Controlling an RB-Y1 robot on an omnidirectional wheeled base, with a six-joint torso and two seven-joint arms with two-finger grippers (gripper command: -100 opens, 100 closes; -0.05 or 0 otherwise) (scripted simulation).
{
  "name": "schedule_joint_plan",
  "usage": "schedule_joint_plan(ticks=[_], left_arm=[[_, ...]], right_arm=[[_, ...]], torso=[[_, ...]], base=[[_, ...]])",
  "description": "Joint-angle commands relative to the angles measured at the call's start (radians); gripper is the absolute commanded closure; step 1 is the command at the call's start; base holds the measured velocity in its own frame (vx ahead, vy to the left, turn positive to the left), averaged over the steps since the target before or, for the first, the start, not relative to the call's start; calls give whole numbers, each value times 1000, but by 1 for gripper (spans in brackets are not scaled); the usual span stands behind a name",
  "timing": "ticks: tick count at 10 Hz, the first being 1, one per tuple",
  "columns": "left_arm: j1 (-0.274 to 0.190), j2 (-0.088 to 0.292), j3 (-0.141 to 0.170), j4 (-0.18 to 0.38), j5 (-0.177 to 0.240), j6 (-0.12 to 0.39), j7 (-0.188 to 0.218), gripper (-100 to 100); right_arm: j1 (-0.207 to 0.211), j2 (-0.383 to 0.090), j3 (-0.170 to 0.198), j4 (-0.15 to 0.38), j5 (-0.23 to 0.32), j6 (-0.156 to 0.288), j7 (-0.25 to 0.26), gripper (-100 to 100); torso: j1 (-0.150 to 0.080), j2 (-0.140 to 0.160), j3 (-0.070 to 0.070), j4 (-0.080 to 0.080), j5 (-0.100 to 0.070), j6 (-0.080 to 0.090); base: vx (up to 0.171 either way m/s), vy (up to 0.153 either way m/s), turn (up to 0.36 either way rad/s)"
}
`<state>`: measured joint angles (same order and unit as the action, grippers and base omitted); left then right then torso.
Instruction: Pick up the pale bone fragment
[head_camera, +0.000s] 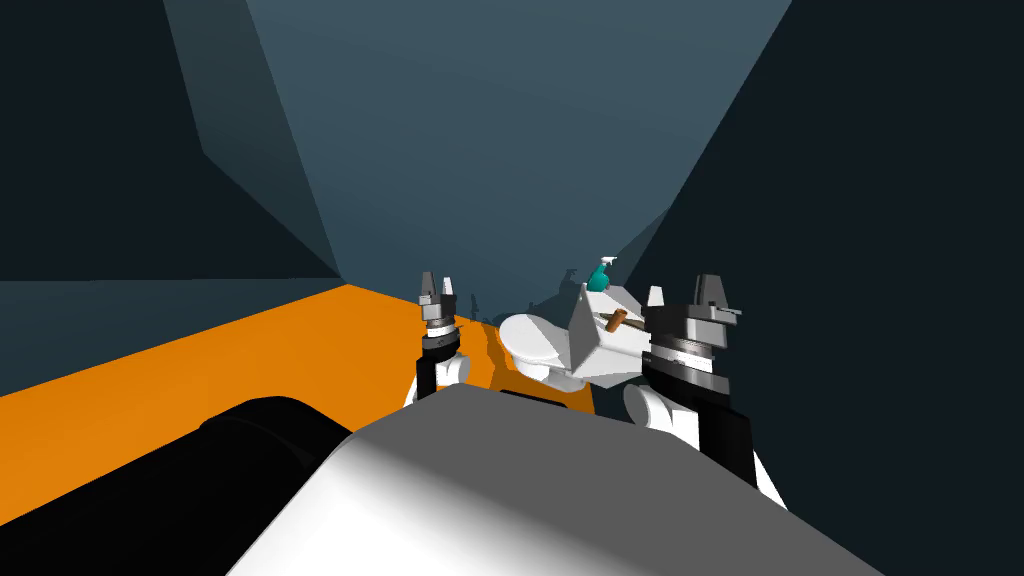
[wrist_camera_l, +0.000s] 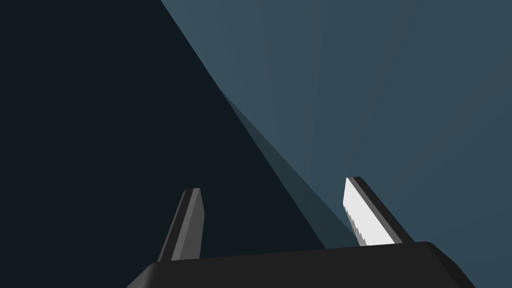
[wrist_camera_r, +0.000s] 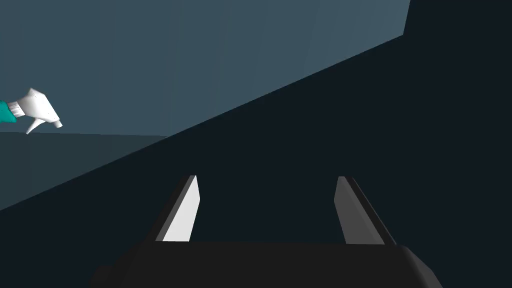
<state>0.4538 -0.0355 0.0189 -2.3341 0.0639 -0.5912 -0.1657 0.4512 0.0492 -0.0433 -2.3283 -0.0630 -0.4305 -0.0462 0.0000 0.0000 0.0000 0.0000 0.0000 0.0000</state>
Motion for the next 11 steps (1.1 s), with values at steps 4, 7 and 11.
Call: schedule_joint_plan(ticks=[4,7,11], left_arm=[[0,0,0,0,0,0,0,0],[0,0,0,0,0,0,0,0],[0,0,0,0,0,0,0,0]], right_arm=[[-55,-134,41,58,-3,-25,6,-100],[-124,-225,92,141,-4,-57,20,-100],[-206,-326,160,250,-3,-98,46,-100]], torso=[[6,-5,-3,-1,1,0],[12,-8,-5,-2,3,-1],[10,-6,-4,-2,3,0]], base=[[60,77,62],[105,168,107],[95,157,109]])
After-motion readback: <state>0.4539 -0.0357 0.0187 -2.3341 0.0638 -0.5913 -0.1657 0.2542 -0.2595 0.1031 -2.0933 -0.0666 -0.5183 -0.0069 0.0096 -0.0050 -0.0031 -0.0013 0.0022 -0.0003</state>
